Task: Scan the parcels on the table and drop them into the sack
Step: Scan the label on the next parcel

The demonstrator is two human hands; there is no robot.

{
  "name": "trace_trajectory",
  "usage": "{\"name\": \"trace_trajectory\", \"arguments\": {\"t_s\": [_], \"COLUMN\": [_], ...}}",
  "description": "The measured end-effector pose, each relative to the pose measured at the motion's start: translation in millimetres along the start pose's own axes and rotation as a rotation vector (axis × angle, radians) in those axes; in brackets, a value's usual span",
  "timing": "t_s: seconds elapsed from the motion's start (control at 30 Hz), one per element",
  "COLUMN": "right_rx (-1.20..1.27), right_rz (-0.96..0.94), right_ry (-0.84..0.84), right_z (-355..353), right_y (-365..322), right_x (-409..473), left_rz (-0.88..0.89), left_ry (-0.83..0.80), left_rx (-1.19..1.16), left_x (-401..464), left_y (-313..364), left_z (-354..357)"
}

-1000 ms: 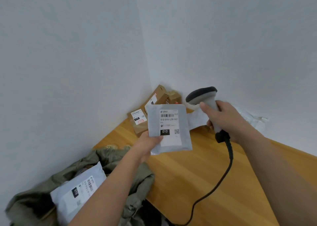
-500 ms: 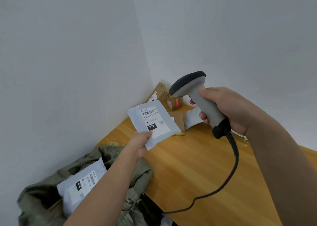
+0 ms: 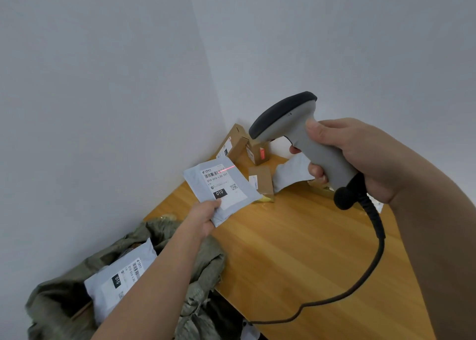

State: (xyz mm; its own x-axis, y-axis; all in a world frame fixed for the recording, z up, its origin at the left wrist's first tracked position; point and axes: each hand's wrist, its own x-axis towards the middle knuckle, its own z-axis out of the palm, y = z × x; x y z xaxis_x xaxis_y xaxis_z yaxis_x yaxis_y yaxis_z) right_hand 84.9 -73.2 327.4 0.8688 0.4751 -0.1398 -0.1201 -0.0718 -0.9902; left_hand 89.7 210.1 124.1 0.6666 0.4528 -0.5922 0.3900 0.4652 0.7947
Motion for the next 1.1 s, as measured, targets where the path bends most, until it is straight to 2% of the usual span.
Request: {"name": "trace_trajectory", "arguments": {"t_s": [0.43,0.67,0.87,1.1], "right_rx": [0.039,0.028,-0.065,-0.099], "right_rz": [-0.011,0.013,0.162,0.2], "right_ry": [0.08,0.07,0.031,-0.064], "right_z": [0,14,44,98], "right_y": [0,5,25,52], "right_x": [-5,7,27,51], "left_rz": [-0.018,-0.008,-0.01,0.003], "left_ry": [0.018,0.047,0.286,0.546], "left_rx": [0.003,0.034,0.158,0.433], "left_x": [9,14,17,13], "left_y": [-8,-9,-5,-10], "left_z": [-5,-24,-88,-200]}}
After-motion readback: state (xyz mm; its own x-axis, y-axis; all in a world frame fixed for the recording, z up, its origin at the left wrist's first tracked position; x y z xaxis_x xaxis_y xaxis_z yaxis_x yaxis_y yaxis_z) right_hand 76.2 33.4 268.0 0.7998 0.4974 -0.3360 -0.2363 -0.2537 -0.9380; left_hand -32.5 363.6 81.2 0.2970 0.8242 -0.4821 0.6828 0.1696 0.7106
